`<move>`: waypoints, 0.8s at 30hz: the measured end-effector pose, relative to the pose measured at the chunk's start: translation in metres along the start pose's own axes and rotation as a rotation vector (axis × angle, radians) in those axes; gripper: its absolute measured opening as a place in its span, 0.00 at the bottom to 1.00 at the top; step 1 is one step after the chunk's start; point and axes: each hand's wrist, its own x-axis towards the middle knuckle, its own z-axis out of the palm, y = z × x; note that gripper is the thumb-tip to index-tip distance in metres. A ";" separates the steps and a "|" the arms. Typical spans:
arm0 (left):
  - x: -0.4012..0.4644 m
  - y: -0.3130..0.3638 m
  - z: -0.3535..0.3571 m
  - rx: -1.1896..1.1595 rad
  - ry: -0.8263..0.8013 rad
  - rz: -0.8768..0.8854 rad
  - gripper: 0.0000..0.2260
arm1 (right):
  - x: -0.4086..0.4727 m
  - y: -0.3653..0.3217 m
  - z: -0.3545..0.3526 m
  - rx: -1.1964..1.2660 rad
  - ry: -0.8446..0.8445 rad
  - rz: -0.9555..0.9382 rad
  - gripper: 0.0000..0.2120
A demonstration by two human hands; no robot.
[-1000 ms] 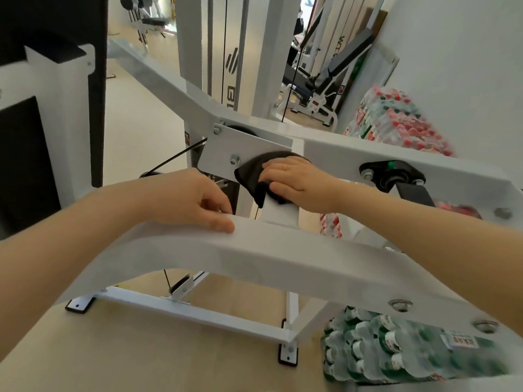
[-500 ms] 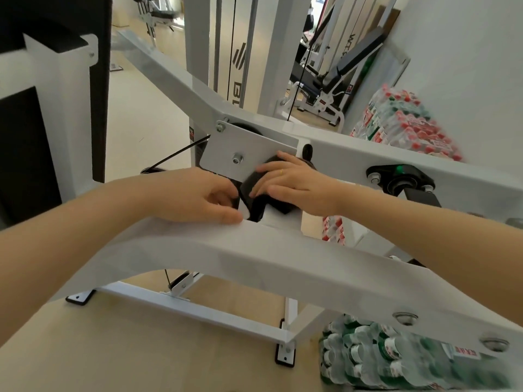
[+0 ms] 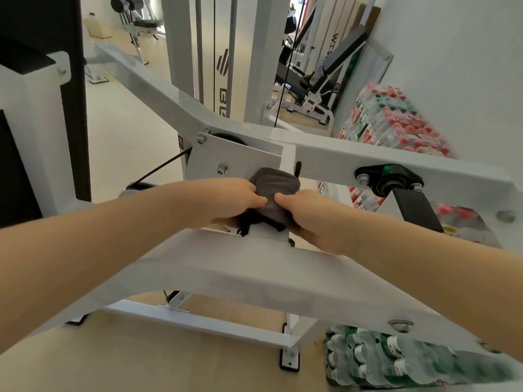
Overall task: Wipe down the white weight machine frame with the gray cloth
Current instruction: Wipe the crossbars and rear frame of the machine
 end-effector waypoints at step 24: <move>-0.050 -0.052 -0.061 0.475 -0.319 0.198 0.21 | 0.030 -0.040 -0.002 -1.386 -0.399 -0.976 0.19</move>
